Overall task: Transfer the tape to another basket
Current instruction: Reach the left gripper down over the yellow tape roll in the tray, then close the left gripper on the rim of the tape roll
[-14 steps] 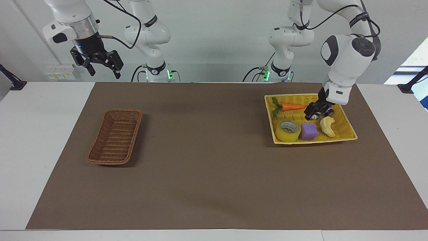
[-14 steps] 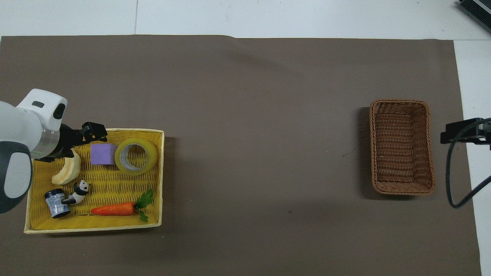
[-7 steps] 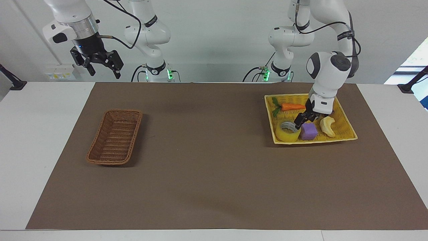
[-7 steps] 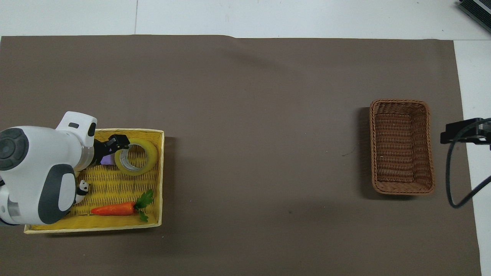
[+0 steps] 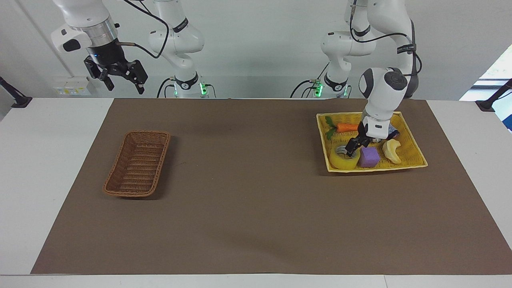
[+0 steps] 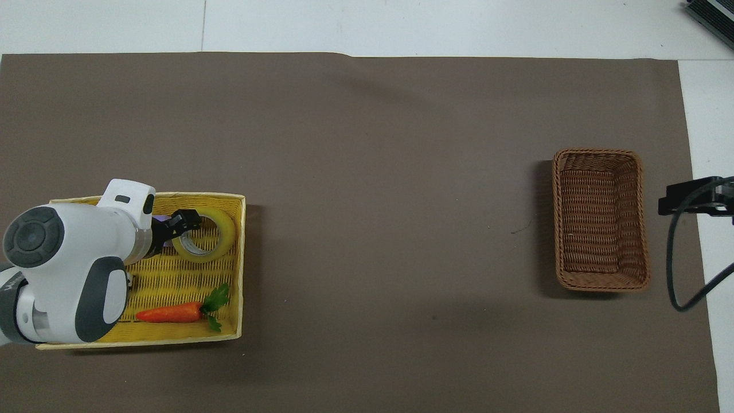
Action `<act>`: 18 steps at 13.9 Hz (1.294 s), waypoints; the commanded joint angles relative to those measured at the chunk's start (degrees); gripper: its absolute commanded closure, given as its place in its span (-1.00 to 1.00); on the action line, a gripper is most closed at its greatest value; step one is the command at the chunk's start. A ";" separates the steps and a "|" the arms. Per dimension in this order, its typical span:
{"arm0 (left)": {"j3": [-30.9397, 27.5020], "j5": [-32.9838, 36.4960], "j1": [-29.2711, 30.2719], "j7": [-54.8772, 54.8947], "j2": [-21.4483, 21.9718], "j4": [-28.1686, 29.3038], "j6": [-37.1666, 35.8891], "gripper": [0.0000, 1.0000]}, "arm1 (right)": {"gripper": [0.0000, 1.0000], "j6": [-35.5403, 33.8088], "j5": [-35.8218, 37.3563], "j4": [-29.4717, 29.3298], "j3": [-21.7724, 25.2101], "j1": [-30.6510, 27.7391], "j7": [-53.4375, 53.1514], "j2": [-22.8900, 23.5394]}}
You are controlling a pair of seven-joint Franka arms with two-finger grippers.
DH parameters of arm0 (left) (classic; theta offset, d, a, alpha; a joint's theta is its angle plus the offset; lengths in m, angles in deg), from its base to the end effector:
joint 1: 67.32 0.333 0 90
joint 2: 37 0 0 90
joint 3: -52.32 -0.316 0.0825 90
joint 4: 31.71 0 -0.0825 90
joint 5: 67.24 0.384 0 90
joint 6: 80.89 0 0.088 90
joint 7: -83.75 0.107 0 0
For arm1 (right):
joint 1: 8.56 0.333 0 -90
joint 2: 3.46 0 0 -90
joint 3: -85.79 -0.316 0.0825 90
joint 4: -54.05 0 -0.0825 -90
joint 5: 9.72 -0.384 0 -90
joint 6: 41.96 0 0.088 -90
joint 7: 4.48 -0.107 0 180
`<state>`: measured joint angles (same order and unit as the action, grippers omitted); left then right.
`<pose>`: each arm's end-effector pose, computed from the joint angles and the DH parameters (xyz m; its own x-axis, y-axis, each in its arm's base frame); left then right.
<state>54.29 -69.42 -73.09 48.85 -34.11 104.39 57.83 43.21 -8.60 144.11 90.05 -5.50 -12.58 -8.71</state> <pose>0.4961 -0.0676 0.3519 0.8740 0.4818 0.0636 0.4771 -0.8755 0.0760 0.5168 -0.0152 0.6655 0.9866 -0.1629 0.0078 -0.1630 -0.9866 0.0117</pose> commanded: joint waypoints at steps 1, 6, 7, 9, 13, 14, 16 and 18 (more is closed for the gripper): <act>-0.39 -1.07 -0.47 -0.35 -0.16 1.27 2.16 -0.93 | -1.00 -0.44 -1.12 0.29 -0.30 -0.69 -0.33 -0.46; -0.39 -1.07 -0.91 -0.44 -1.75 3.11 4.89 -0.74 | -1.00 -0.53 -1.12 0.29 -0.30 -0.69 -0.25 -0.46; -0.39 -1.07 -0.91 -0.61 -1.84 3.03 4.89 -0.74 | -1.00 -0.44 -1.12 0.29 -0.30 -0.69 -0.33 -0.46; -0.30 -0.98 -1.35 -3.05 -2.10 1.63 4.28 -0.78 | -1.00 -0.53 -1.12 0.29 -0.30 -0.69 -0.33 -0.46; -0.30 -1.07 -2.67 -8.94 -1.67 -1.72 -4.23 -0.79 | -1.00 -0.53 -1.12 0.29 -0.30 -0.69 -0.33 -0.46; -0.30 -1.07 -2.85 -12.79 -1.32 -1.28 -4.86 -0.79 | -1.00 -0.53 -1.12 0.29 -0.30 -0.69 -0.33 -0.46; -0.30 -1.07 -3.81 -19.57 -1.31 -1.02 -4.17 -0.79 | -1.00 -0.53 -1.12 0.29 -0.30 -0.69 -0.33 -0.46; -0.30 -1.07 -3.73 -19.43 -1.31 -0.93 -3.29 -0.77 | -1.00 -0.53 -1.12 0.29 -0.30 -0.69 -0.33 -0.46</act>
<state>54.65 -69.46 -75.93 31.06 -35.58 103.55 54.79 43.21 -8.60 144.11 90.05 -5.50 -12.58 -8.71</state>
